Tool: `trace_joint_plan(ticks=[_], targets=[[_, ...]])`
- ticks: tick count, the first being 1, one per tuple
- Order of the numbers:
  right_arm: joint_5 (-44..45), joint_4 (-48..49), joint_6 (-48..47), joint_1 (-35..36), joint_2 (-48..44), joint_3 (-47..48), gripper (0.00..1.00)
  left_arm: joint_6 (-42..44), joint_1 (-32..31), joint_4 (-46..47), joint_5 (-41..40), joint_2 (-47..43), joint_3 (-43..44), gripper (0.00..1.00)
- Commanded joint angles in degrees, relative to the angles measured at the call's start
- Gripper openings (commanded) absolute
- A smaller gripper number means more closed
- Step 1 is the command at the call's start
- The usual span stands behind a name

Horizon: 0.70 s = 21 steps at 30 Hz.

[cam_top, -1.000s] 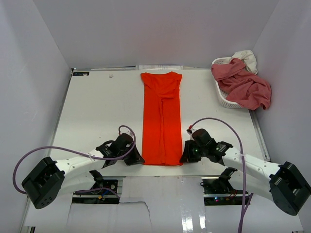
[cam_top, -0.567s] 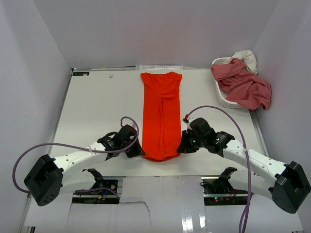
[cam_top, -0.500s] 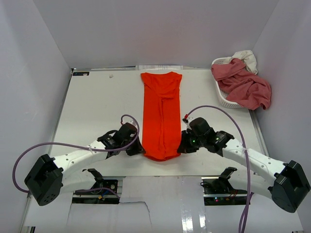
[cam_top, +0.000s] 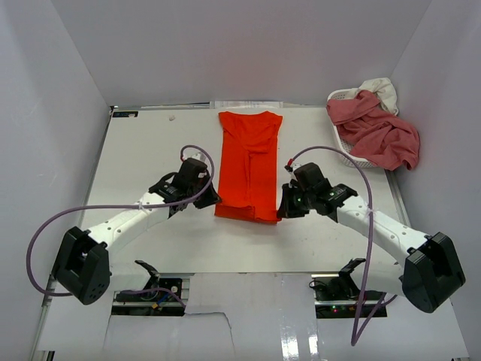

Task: Fold and stack the t-shirts
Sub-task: Fold the folded rectangular tshirt in 1/3 of the way

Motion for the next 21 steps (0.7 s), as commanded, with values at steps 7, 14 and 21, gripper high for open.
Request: trace_joint_plan(ticks=[7, 14, 21], targets=[[-1.0, 1.4, -6.7, -5.5, 10.3, 14.3, 0.08, 5.0, 2.1, 2.0, -2.6, 9.1, 12.1, 0.00], [-2.6, 1.2, -8.4, -7.9, 18.5, 21.9, 0.08, 5.8, 6.4, 2.6, -2.2, 14.0, 17.1, 0.00], [-3.7, 0.9, -9.1, -9.8, 23.8, 27.7, 0.08, 5.3, 9.6, 3.5, -2.3, 18.8, 22.0, 0.00]])
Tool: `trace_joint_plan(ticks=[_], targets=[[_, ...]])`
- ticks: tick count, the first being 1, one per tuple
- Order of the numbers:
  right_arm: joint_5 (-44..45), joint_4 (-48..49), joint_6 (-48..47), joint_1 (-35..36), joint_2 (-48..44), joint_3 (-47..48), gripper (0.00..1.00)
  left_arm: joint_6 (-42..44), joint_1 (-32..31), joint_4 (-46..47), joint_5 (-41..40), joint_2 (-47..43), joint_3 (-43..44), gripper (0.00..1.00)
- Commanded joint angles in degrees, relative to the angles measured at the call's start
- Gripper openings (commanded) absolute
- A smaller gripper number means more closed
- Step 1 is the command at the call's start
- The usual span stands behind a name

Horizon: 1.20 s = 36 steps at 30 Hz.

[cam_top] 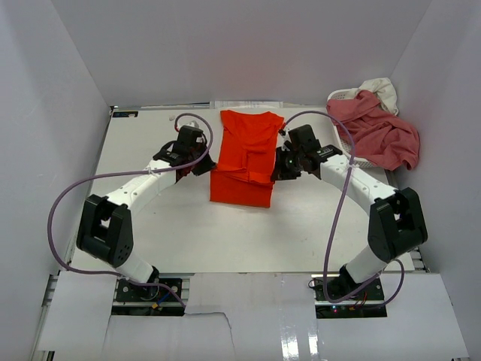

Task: Fold and stack the t-shirts
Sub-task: Fold the folded rectangular tshirt in 1/3 of the way

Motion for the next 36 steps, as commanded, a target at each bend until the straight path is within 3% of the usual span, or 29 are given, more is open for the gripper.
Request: trace_joint_plan(ticks=[1, 11, 24, 36], targets=[[-1.4, 0.7, -1.5, -1.1, 1.5, 5.1, 0.08, 0.4, 0.3, 2.0, -0.6, 2.7, 5.6, 0.00], [-2.4, -0.1, -2.4, -2.8, 7.9, 11.3, 0.08, -0.1, 0.3, 3.3, -0.4, 11.0, 12.6, 0.00], [-3.9, -1.5, -3.8, -5.1, 13.0, 16.8, 0.08, -0.3, 0.3, 1.3, -2.5, 15.6, 20.0, 0.00], [-4.3, -3.7, -4.7, -5.8, 19.0, 23.9, 0.08, -0.3, 0.4, 0.4, -3.5, 18.0, 21.8, 0.00]])
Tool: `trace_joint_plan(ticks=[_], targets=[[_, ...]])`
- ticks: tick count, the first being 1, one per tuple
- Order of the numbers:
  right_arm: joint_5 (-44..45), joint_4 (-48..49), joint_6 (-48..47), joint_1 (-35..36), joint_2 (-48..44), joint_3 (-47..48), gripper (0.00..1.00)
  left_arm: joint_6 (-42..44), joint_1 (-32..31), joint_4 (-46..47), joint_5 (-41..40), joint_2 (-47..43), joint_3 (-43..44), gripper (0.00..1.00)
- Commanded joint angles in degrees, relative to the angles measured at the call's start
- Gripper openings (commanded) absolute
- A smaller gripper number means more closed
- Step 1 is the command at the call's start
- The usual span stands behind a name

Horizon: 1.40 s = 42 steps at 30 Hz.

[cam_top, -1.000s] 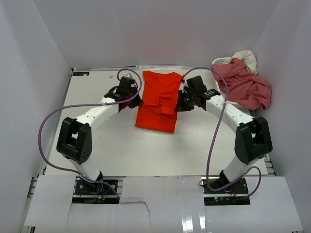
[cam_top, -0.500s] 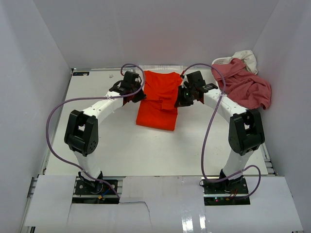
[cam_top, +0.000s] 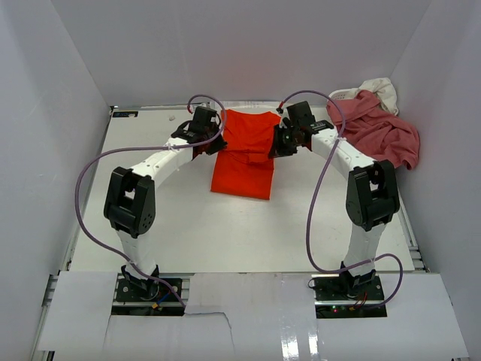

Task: Fold and stack the t-shirts
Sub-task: Fold the folded rectangular tshirt in 1/3 of the way

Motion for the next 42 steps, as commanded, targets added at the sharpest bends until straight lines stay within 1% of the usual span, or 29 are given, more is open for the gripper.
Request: trace_joint_plan(ticks=[1, 8, 10, 11, 12, 14, 16, 17, 18, 20, 21, 23, 24, 25, 27, 28, 29, 31, 32, 33, 34, 35, 36, 37, 38, 39, 40, 42], targets=[[-0.8, -1.3, -1.2, -0.2, 1.1, 3.0, 0.08, -0.3, 0.2, -0.5, -0.8, 0.9, 1.8, 0.00], [-0.3, -1.3, -1.2, -0.4, 2.1, 4.0, 0.08, -0.3, 0.3, 0.1, -0.4, 2.9, 2.0, 0.00], [-0.5, -1.3, -1.5, -0.4, 2.7, 4.6, 0.09, -0.4, 0.6, 0.2, -0.4, 3.2, 2.1, 0.00], [-0.3, -1.4, -1.6, -0.5, 3.0, 4.8, 0.23, -0.4, 0.7, 0.2, -0.3, 3.3, 2.2, 0.00], [-0.2, -1.4, -1.6, -0.5, 3.4, 5.5, 0.33, -0.4, 0.8, 0.2, -0.2, 3.6, 2.3, 0.00], [0.2, -1.3, -1.6, -0.9, 3.7, 6.3, 0.46, -0.9, 1.4, 0.3, -0.3, 3.3, 2.0, 0.02], [1.1, -1.4, -1.3, -1.2, 4.0, 8.1, 0.48, -1.2, 2.4, 1.5, -0.3, 2.8, 1.4, 0.10], [1.4, -1.4, -1.1, -1.4, 3.9, 8.7, 0.49, -1.4, 2.9, 1.6, -0.3, 2.6, 1.6, 0.16], [1.6, -1.4, -0.9, -1.6, 3.7, 9.2, 0.49, -1.5, 4.2, 1.8, 0.3, 2.9, 2.6, 0.28], [1.5, -1.5, -0.5, -1.8, 2.6, 9.9, 0.49, -1.6, 5.4, 1.7, 1.7, 3.3, 4.4, 0.44], [1.4, -1.2, -0.5, -1.8, 1.9, 9.8, 0.49, -1.6, 6.1, 1.6, 2.7, 3.6, 5.5, 0.63], [0.6, -0.2, -0.4, -1.8, -0.2, 7.8, 0.49, -0.7, 6.3, 0.8, 2.6, 4.4, 9.2, 0.82], [0.3, 0.4, -0.1, -1.7, -1.1, 6.7, 0.49, -0.2, 6.4, 0.6, 2.2, 4.6, 10.4, 0.98], [-0.4, 1.1, 0.1, -1.7, -1.9, 5.3, 0.49, 0.3, 6.4, 0.3, 2.3, 5.2, 12.8, 0.98], [-2.1, 3.9, 1.3, -1.6, -4.3, 0.2, 0.48, 1.4, 6.4, -0.2, 2.7, 5.6, 14.3, 0.98], [-4.3, 5.3, 1.9, -1.5, -5.0, -1.6, 0.48, 1.4, 6.3, -0.3, 3.6, 4.9, 14.3, 0.98], [-5.2, 7.9, 3.0, -1.4, -5.9, -5.1, 0.47, 1.2, 6.4, 0.3, 5.1, 4.2, 12.8, 0.98], [-8.1, 10.9, 4.2, -0.9, -6.2, -8.3, 0.45, 0.9, 6.2, 2.3, 9.3, 0.9, 9.0, 0.96], [-9.3, 14.2, 4.8, -0.6, -6.2, -10.9, 0.43, 0.7, 6.1, 4.2, 10.4, -0.6, 3.7, 0.95], [-10.2, 15.7, 6.2, -0.3, -5.6, -11.8, 0.42, 0.3, 5.8, 5.4, 11.3, -2.1, 0.8, 0.93], [-11.9, 16.9, 6.7, 0.0, -5.2, -12.5, 0.37, 0.1, 5.6, 6.6, 12.3, -3.6, -2.3, 0.90], [-13.1, 18.1, 7.2, 0.2, -3.6, -12.9, 0.31, -0.1, 5.4, 8.3, 12.7, -6.5, -7.9, 0.84], [-13.9, 20.4, 8.5, 0.6, -2.8, -13.3, 0.25, -0.2, 5.4, 9.1, 12.9, -7.9, -10.6, 0.81], [-15.7, 21.7, 9.2, 0.8, -2.0, -13.6, 0.17, -0.3, 5.4, 9.9, 13.3, -9.3, -13.2, 0.70], [-16.6, 23.2, 9.9, 1.1, -0.6, -13.8, 0.08, -0.4, 5.4, 11.3, 14.0, -10.7, -15.5, 0.30], [-17.3, 26.1, 10.6, 1.5, 0.2, -14.2, 0.08, -0.5, 5.4, 11.8, 14.1, -13.0, -19.7, 0.05], [-18.1, 26.8, 11.8, 1.8, 0.8, -14.1, 0.08, -0.7, 5.3, 12.5, 14.5, -14.1, -21.6, 0.00], [-18.7, 28.9, 12.3, 2.9, 3.1, -13.4, 0.08, -0.7, 5.2, 14.4, 15.9, -16.1, -25.6, 0.00]])
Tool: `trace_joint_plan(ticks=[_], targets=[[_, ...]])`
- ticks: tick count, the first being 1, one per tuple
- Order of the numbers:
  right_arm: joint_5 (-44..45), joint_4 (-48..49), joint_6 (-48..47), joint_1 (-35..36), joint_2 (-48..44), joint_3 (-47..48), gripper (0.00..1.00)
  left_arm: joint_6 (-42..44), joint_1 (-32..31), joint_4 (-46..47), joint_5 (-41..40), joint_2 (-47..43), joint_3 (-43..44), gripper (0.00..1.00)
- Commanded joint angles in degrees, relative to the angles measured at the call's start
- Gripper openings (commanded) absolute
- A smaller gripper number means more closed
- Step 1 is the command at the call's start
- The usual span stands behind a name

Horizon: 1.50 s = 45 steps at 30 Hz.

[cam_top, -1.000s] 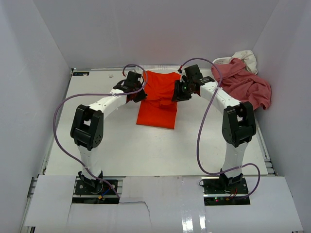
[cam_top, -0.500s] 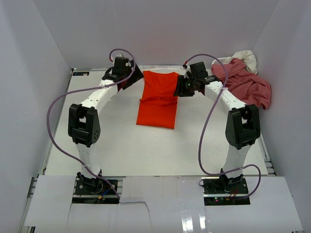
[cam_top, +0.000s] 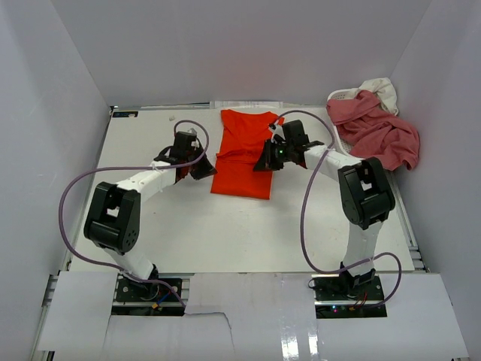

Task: Fold and stack the t-shirts
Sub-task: Fold the folded rectangular tshirt in 1/3 of the way

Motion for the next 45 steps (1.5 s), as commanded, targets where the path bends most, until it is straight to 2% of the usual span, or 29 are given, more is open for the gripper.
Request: trace_joint_plan(ticks=[1, 10, 19, 33, 40, 45], targets=[[-4.5, 9.9, 3.7, 1.5, 2.3, 0.9, 0.08, -0.2, -0.1, 5.7, 3.4, -6.8, -4.0, 0.00], [-5.7, 15.9, 7.1, 5.3, 11.6, 7.2, 0.08, -1.0, -1.3, 15.0, 10.4, -4.7, -8.5, 0.00], [-2.3, 17.2, 7.4, 6.7, 16.0, 10.4, 0.08, -1.0, -4.5, 20.6, 10.7, 2.6, -6.7, 0.00], [1.4, 16.9, 7.2, 6.7, 20.4, 12.4, 0.08, 1.1, -7.4, 21.3, 6.7, 10.1, -5.6, 0.00], [3.7, 16.6, 6.2, 6.2, 21.5, 13.2, 0.08, 1.4, -8.1, 16.5, 3.5, 10.6, -6.1, 0.00], [5.7, 12.9, 5.5, 4.9, 24.6, 18.8, 0.08, 2.0, -8.6, 15.2, 2.0, 10.5, -6.3, 0.00]])
